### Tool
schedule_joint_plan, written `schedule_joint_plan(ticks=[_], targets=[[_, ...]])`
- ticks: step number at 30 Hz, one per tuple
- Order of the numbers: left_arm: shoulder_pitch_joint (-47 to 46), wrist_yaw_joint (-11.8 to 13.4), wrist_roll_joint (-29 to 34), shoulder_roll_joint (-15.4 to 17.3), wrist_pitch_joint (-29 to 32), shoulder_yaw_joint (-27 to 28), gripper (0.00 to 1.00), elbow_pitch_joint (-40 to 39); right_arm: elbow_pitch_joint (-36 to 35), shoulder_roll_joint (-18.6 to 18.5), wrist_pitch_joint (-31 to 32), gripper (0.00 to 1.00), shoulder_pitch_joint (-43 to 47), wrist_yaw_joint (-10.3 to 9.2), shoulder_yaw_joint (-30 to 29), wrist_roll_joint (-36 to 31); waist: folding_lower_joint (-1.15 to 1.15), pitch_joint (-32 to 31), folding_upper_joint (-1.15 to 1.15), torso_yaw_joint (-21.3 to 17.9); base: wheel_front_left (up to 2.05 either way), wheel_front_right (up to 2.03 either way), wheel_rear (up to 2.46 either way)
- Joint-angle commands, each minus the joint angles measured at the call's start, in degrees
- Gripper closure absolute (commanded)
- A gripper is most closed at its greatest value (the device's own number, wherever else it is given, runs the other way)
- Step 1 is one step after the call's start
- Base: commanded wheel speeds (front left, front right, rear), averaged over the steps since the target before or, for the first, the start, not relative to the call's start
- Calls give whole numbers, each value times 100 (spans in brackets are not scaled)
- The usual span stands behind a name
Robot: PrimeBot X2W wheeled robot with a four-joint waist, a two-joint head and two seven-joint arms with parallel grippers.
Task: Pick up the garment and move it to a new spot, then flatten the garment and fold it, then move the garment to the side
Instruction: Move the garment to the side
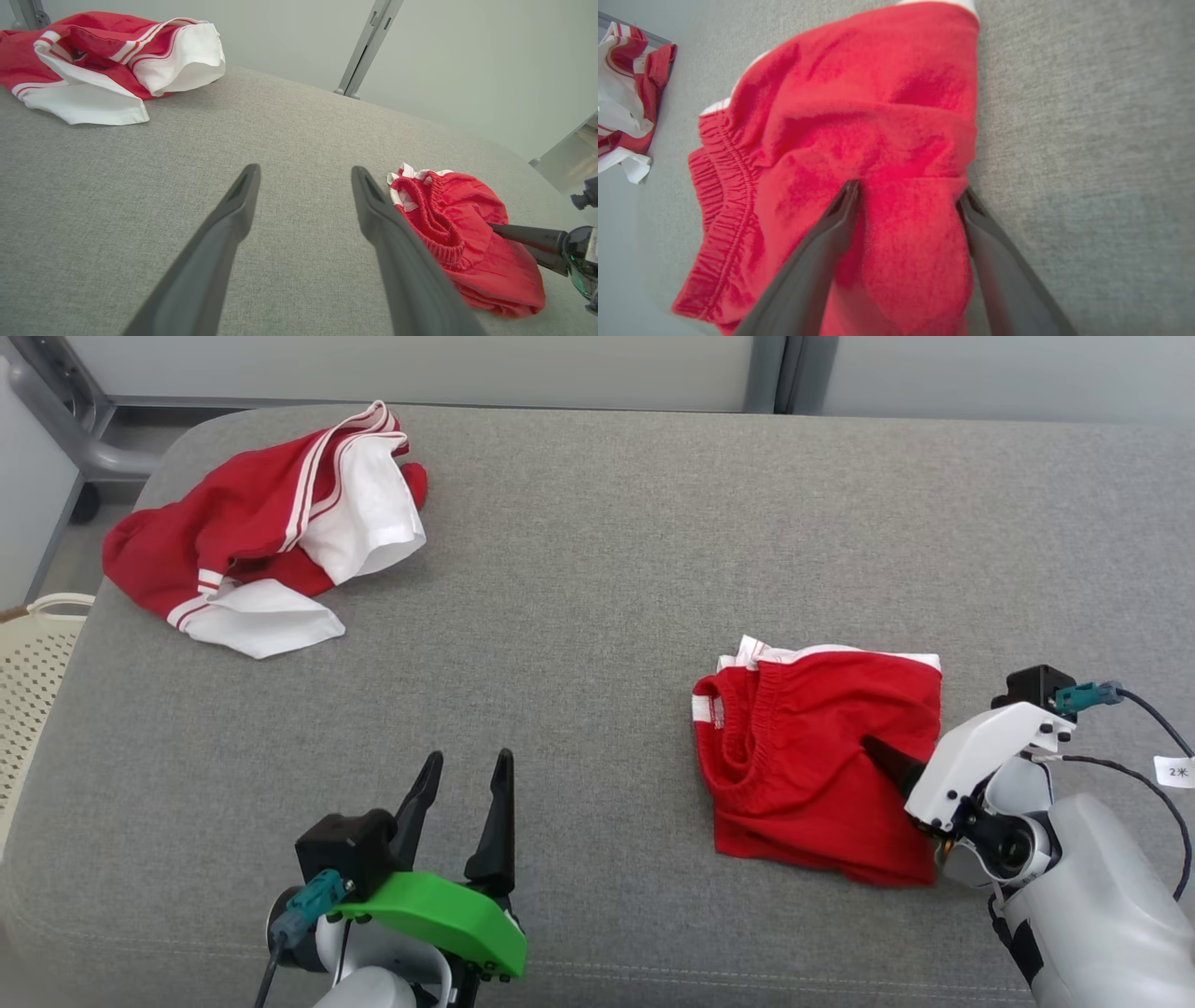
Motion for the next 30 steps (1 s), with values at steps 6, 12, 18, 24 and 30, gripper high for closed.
schedule_joint_plan(ticks=[6,12,18,24,30], targets=[[-59,46,39,64,21,-10,0,-54,258,-102,-329,100,-115,-2,169,-88,0,-1,0,5,0,0,0],[-111,44,73,61,42,-47,0,-117,377,-291,-624,100,-306,-2,458,-188,0,54,0,-150,0,0,0],[-201,6,126,11,38,-110,0,-149,415,-400,-803,100,-569,-2,763,-183,0,161,0,-512,0,0,0],[-337,-22,185,-51,35,-137,0,-133,474,-415,-920,100,-891,-1,1083,-179,0,297,0,-1170,0,0,0],[-526,-83,256,-85,49,-183,0,-74,561,-431,-1010,100,-1239,-1,1305,-125,0,442,0,-1845,0,0,0]])
